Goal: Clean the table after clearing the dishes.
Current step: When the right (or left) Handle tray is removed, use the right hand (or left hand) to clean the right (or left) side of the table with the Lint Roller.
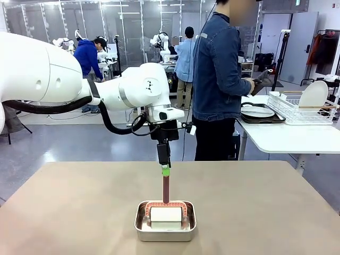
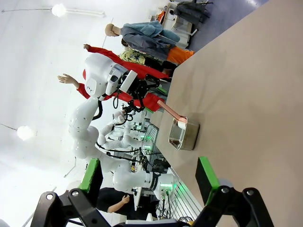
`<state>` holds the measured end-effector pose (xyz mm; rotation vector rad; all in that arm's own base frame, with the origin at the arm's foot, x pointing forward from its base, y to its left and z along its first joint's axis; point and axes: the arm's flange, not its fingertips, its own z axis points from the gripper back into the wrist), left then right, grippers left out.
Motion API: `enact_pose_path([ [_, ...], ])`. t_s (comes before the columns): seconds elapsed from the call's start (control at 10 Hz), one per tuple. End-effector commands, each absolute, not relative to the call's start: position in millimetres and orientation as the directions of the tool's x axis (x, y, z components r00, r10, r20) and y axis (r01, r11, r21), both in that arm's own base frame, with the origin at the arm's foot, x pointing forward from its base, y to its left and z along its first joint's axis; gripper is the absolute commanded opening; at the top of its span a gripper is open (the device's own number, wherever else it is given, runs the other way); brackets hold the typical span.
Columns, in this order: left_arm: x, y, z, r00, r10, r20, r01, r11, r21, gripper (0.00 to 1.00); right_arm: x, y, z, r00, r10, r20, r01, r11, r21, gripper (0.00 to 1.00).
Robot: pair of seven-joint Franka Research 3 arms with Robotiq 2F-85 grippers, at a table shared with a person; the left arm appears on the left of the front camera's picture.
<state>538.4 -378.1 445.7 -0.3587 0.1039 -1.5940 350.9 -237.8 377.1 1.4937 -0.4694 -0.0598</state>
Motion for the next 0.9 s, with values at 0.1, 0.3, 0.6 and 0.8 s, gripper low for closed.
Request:
enact_pose_path([
  [0.1,525,-377,428,0.011,-0.994,0.112,0.952,-0.024,-0.306,1.0,348,-237,380,0.907,-0.323,0.27,-0.255,0.09,0.963,1.0],
  [0.3,520,-378,415,0.009,-0.994,0.111,0.943,-0.029,-0.333,1.0,348,-237,380,0.907,-0.323,0.27,-0.255,0.09,0.963,1.0],
  [0.6,515,-378,405,-0.008,-0.994,0.107,0.937,-0.044,-0.346,1.0,348,-237,380,0.907,-0.323,0.27,-0.255,0.09,0.963,1.0],
  [0.8,516,-379,407,-0.004,-0.994,0.11,0.937,-0.042,-0.346,0.43,348,-237,380,0.907,-0.323,0.27,-0.255,0.09,0.963,1.0],
])
